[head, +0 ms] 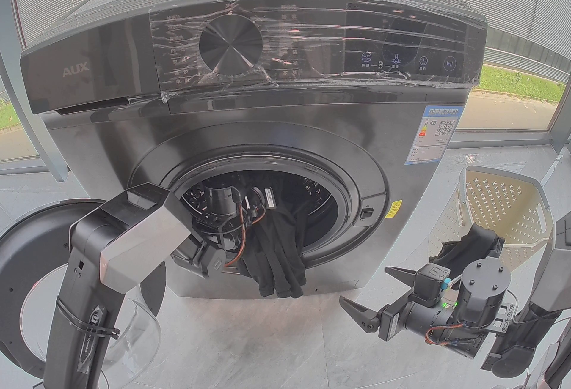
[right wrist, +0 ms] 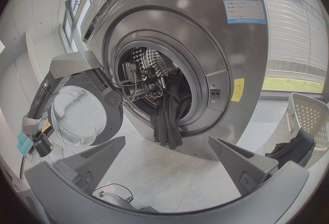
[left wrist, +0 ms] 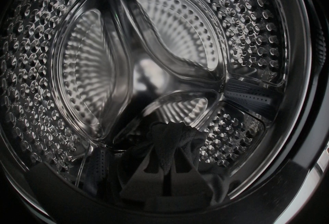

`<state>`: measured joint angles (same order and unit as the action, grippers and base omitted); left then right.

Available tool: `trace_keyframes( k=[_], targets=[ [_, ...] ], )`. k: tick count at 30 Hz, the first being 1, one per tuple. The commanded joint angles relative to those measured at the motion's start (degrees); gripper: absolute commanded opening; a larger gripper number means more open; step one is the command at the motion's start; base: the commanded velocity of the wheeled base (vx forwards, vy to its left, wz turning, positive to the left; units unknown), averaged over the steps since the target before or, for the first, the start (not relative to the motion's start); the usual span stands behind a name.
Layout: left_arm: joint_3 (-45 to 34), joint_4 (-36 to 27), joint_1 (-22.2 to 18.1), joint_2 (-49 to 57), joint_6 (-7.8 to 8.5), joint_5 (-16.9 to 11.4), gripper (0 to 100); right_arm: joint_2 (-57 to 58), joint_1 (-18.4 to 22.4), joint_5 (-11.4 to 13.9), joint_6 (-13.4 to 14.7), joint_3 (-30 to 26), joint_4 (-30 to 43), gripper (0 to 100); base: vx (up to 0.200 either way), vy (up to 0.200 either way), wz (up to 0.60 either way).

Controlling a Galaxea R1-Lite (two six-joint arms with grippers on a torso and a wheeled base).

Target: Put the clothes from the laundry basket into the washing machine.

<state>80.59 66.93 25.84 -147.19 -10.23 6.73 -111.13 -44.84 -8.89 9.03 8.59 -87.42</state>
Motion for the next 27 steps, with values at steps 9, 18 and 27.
trace_keyframes(
  k=[9, 18, 27],
  targets=[
    [4.2, 1.1, -1.4, -2.5, -0.32, 1.7, 100, 0.0, -0.1, 0.0, 0.0, -0.1, 0.0, 100, 0.000, 0.000, 0.00],
    [-13.9, -3.1, 0.4, 9.3, -0.32, -5.5, 100, 0.0, -0.1, 0.0, 0.0, -0.1, 0.0, 100, 0.000, 0.000, 0.00],
    [-21.9, -7.1, 3.6, 13.9, -0.23, -12.7, 100, 0.0, -0.4, 0.0, -0.1, -0.1, -0.1, 100, 0.000, 0.000, 0.00]
  ],
)
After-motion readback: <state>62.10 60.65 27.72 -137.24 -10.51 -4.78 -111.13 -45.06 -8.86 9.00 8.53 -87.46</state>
